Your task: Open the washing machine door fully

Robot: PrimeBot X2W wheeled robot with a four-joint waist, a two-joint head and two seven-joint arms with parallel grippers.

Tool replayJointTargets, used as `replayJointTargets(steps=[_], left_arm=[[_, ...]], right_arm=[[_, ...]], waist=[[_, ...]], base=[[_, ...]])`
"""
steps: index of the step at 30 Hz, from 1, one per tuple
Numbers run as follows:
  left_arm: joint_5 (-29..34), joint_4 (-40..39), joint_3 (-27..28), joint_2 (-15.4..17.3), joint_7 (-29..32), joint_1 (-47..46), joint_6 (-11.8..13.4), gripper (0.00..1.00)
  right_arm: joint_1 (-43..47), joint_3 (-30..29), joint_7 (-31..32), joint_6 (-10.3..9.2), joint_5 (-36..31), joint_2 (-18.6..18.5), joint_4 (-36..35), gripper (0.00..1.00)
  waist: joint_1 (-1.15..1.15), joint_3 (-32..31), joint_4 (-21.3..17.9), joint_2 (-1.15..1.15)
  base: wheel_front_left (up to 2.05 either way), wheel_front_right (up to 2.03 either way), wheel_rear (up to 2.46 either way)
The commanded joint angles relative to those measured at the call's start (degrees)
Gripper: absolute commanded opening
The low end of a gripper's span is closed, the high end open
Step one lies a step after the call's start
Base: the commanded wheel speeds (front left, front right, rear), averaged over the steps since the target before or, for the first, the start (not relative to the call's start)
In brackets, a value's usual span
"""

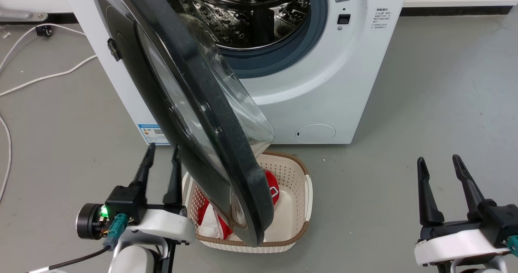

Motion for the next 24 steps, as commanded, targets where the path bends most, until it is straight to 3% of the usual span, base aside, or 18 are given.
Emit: replayJointTargets(steps=[1, 12, 24], left_arm=[[-0.04, 0.10, 0.04, 0.10, -0.16, -0.15, -0.34, 0.00], [-1.01, -2.93, 1.01, 0.05, -0.15, -1.30, -0.53, 0.00], [0.39, -21.25, 3.29, 0.10, -0.15, -4.51, 0.41, 0.00]], right_arm=[[-0.73, 0.01, -0.28, -0.04, -0.12, 0.11, 0.08, 1.00], [-0.61, 0.10, -0.58, -0.04, -0.02, 0.11, -0.29, 1.00], [-0.58, -0.26, -0.62, -0.04, 0.21, 0.11, 0.07, 1.00]], waist=[[0.00, 0.01, 0.00, 0.00], [0.00, 0.36, 0.19, 0.00], [0.00, 0.08, 0.50, 0.00]], base=[[0.00, 0.00, 0.00], [0.00, 0.00, 0.00], [0.00, 0.00, 0.00]])
